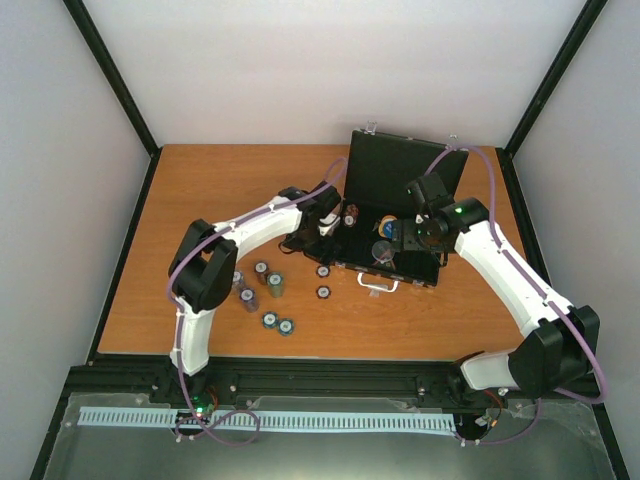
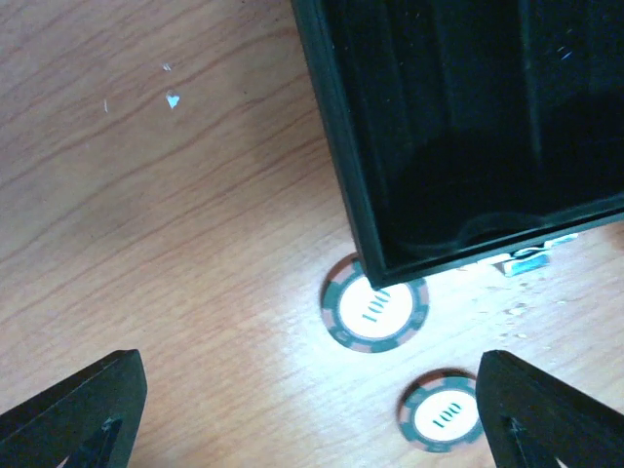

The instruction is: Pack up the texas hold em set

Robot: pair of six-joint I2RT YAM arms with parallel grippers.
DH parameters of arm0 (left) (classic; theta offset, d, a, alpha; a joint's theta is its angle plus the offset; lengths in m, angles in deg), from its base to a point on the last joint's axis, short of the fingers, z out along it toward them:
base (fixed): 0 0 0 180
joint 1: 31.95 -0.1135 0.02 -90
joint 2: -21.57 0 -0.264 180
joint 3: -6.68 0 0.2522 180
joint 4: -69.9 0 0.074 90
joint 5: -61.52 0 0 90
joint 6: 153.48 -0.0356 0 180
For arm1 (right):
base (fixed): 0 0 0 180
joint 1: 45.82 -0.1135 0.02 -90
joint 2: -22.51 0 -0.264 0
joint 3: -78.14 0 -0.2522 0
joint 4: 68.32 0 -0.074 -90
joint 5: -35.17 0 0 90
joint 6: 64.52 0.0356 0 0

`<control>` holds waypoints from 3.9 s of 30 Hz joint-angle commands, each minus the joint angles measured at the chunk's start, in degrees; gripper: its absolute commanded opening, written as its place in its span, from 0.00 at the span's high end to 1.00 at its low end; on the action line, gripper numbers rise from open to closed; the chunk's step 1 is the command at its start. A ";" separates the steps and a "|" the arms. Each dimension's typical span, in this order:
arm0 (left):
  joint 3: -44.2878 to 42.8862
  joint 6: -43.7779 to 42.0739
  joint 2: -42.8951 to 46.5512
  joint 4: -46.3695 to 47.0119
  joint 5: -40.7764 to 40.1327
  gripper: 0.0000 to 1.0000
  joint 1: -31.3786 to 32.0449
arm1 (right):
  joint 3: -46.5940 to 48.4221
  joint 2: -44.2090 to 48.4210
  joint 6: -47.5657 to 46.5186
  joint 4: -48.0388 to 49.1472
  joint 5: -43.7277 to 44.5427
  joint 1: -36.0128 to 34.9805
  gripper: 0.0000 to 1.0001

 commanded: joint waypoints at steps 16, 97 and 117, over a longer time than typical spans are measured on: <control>-0.21 15.26 -4.20 1.69 -4.23 0.08 5.86 | -1.59 2.60 -0.41 0.89 0.29 0.59 0.00; 14.99 16.02 1.79 5.35 -8.62 0.13 6.06 | -4.56 5.38 1.12 1.75 -1.15 0.77 0.00; 8.53 16.91 0.86 4.26 -8.03 0.06 9.59 | -4.68 3.89 1.03 2.07 -1.15 0.77 0.00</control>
